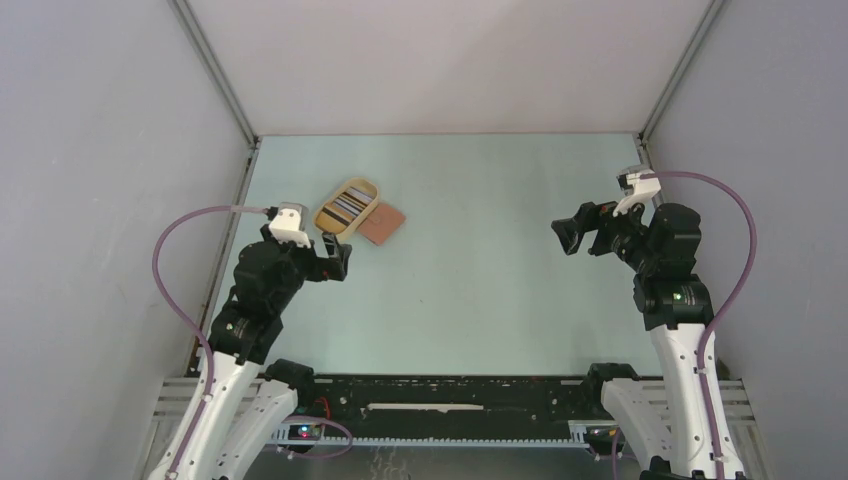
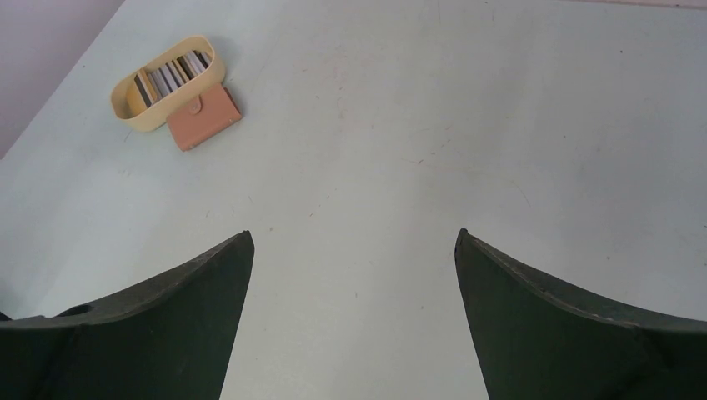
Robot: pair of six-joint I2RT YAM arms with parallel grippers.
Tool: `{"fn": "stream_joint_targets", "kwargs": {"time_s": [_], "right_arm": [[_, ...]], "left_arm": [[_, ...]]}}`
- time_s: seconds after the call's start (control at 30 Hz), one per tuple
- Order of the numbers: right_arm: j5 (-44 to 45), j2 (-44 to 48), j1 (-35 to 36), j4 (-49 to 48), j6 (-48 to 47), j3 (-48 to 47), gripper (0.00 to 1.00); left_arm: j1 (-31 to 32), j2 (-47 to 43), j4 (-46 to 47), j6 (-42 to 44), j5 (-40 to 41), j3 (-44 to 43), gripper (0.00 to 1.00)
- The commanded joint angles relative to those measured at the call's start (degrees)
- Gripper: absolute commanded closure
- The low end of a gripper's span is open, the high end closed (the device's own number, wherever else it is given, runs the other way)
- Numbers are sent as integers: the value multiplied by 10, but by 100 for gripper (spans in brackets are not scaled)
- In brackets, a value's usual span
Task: Put the credit cards into the card holder
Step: Move the card holder to the center of the board.
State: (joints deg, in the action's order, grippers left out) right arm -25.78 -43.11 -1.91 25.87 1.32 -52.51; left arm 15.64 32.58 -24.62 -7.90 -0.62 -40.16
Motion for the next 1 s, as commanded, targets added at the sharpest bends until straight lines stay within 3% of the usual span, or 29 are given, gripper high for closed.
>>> {"fn": "stream_joint_targets", "kwargs": {"time_s": [0.0,0.5,0.7,0.8,0.97], "right_arm": [[-8,2,-2,-19,10,-2,0],[-28,-8,1,-16,-11,2,0],[-96,-28,48,3,-200,37,0],[-100,-52,81,45,-249,28,0],[-142,-75,92,91,-264,4,0]], "left_arm": [[1,-4,8,12,-8,-20,0],[-3,-11,33,-8,-44,-16,0],[-6,-1,92,-119,-56,-4,0],[-6,34,165,-223,-74,27,0],[-6,133,287,-307,-64,68,1]]}}
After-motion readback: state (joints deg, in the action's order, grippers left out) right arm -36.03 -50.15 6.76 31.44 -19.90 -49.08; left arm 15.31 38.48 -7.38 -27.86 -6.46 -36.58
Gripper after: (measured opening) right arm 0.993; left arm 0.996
